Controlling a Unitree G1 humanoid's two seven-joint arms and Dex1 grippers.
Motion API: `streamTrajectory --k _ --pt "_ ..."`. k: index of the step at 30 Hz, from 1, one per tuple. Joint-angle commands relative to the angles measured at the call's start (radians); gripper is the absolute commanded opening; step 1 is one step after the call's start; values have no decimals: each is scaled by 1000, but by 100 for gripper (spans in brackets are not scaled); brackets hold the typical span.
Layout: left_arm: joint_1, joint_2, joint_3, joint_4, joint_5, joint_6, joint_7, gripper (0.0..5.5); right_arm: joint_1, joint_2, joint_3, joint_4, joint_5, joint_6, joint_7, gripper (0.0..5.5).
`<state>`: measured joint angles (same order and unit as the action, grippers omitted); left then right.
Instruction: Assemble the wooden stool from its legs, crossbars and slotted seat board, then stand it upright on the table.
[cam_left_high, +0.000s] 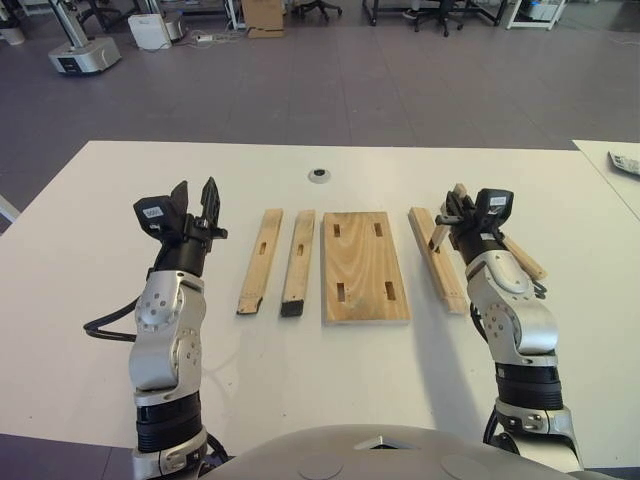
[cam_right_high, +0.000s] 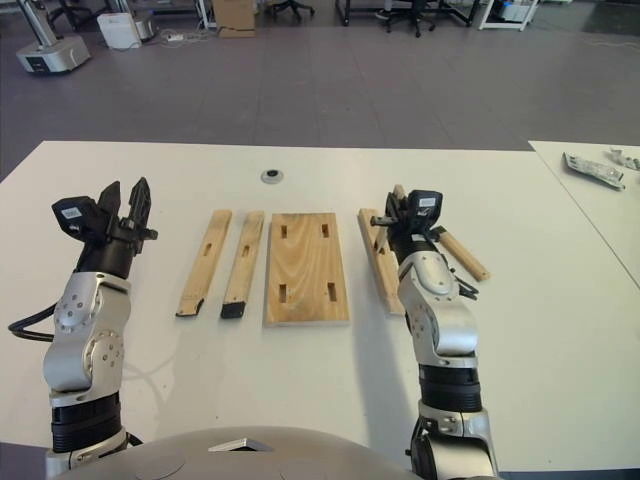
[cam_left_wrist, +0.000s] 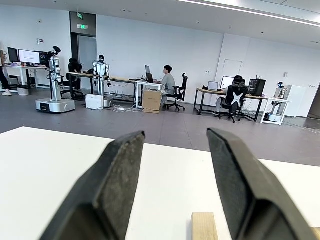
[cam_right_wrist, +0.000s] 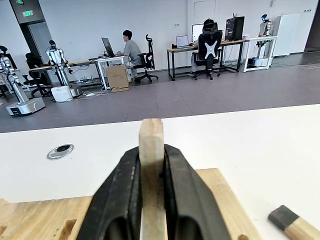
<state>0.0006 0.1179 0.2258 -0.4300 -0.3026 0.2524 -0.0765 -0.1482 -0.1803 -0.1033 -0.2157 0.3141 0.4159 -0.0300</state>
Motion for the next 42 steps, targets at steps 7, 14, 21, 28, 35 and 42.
streamTrajectory --k 7,14,21,28,35,42 --pt "-24 17 3 5 -2 4 -5 230 -13 26 -35 85 -21 -71 33 41" --pt "-31 21 2 8 -3 6 -9 230 -17 21 -42 144 -53 -108 63 41" --pt "-21 17 5 6 3 -8 -4 230 73 19 10 197 -97 -248 163 41" --pt "-32 30 17 5 1 -3 -6 230 159 54 40 241 -101 -319 214 41" --pt "-26 20 14 -1 5 -11 6 230 156 55 33 254 -109 -285 191 41" --pt "-23 8 11 7 13 -27 20 230 129 53 21 261 -91 -274 209 108"
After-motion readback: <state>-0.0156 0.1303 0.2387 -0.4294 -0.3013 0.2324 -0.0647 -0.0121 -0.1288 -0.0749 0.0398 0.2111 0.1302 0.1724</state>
